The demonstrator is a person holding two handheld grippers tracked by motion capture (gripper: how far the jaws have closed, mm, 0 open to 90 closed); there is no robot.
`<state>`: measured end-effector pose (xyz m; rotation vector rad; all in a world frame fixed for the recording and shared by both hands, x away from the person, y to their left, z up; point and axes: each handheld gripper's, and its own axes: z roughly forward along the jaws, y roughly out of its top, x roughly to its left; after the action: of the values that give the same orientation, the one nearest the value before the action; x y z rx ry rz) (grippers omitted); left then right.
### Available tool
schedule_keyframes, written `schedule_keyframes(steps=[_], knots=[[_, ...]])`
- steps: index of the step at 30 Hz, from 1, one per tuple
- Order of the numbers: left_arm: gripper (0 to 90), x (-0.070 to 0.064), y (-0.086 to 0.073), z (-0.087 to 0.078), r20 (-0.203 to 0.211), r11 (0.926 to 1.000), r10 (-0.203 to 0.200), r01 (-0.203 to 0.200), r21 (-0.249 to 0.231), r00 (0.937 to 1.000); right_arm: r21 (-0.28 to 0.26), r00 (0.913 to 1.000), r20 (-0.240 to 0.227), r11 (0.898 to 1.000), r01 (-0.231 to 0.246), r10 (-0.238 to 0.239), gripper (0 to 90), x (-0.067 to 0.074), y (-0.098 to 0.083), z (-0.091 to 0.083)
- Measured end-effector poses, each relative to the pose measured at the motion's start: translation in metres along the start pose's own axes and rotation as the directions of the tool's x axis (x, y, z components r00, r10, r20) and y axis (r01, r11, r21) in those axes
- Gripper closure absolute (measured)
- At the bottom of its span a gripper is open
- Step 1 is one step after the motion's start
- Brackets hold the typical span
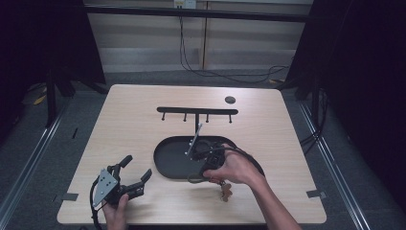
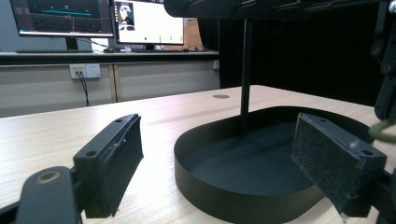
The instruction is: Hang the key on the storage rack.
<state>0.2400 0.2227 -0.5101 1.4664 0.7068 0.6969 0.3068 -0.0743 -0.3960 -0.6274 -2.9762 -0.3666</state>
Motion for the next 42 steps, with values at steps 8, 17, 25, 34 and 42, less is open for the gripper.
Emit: schedule_keyframes(steps=[8, 17, 25, 34, 42], knots=[[15.9, 0.000, 0.000, 0.000, 0.001, 1.0000, -0.001, 0.001, 0.001, 1.0000, -0.027, 0.9998, 0.020, 1.000, 0.003, -0.003, 85.9, -0.002, -0.002, -0.018], [15.9, 0.000, 0.000, 0.000, 0.001, 1.0000, 0.000, 0.000, 0.000, 1.0000, -0.044, 0.9996, 0.026, 0.999, 0.014, -0.012, 85.9, -0.005, 0.002, -0.039], [15.9, 0.000, 0.000, 0.000, 0.000, 1.0000, -0.001, 0.001, 0.001, 1.0000, -0.041, 0.9987, 0.038, 0.998, 0.036, -0.034, 85.9, -0.010, 0.010, -0.047], [15.9, 0.000, 0.000, 0.000, -0.001, 1.0000, -0.002, 0.002, 0.001, 1.0000, -0.063, 0.9964, 0.084, 0.998, 0.004, 0.001, 85.9, -0.020, 0.018, -0.065], [15.9, 0.000, 0.000, 0.000, -0.002, 1.0000, -0.002, 0.002, -0.001, 1.0000, -0.084, 0.9955, 0.092, 0.996, -0.014, 0.021, 85.9, -0.032, 0.019, -0.081]])
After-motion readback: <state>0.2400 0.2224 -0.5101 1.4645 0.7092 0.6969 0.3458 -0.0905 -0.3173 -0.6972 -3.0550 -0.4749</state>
